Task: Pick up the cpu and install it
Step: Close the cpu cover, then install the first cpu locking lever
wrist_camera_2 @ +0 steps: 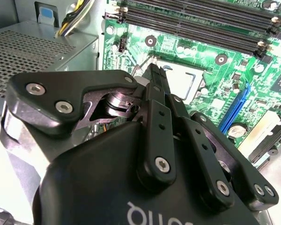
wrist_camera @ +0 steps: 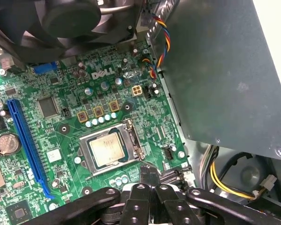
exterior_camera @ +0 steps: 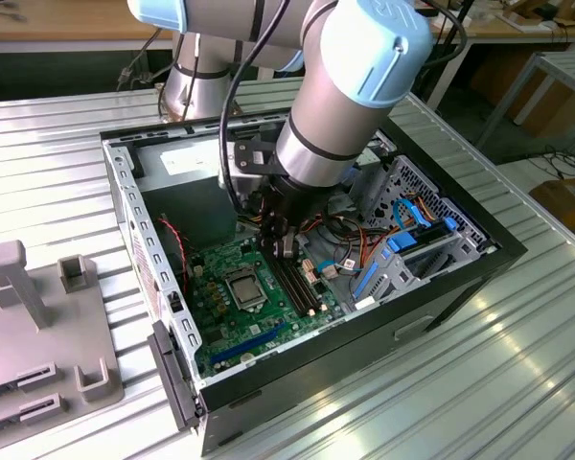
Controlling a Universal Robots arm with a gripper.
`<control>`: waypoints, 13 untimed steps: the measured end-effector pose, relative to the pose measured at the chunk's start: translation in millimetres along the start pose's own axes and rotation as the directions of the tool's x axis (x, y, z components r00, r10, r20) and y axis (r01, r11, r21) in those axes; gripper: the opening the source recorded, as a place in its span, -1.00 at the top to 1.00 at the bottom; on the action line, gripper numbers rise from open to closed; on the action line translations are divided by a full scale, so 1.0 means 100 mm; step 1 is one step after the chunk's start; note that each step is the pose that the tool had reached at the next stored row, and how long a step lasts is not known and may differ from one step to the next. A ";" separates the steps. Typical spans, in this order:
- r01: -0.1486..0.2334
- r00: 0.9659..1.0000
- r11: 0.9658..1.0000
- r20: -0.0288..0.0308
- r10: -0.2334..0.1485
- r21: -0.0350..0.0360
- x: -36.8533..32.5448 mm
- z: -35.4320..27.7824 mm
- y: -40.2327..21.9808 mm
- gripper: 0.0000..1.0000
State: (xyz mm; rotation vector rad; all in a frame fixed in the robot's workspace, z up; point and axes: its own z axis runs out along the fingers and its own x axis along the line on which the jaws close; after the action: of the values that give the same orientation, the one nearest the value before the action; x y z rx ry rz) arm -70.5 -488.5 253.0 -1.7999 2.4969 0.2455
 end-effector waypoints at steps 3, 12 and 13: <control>0.000 1.000 1.000 0.000 0.000 0.000 0.012 0.002 0.026 0.79; 0.000 1.000 1.000 0.000 0.000 0.000 0.060 0.006 0.126 0.79; 0.000 1.000 1.000 0.000 0.000 0.000 0.069 0.006 0.131 0.79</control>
State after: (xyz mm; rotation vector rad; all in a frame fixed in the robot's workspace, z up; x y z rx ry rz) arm -85.1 -490.8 252.8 -1.7998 2.4969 0.2455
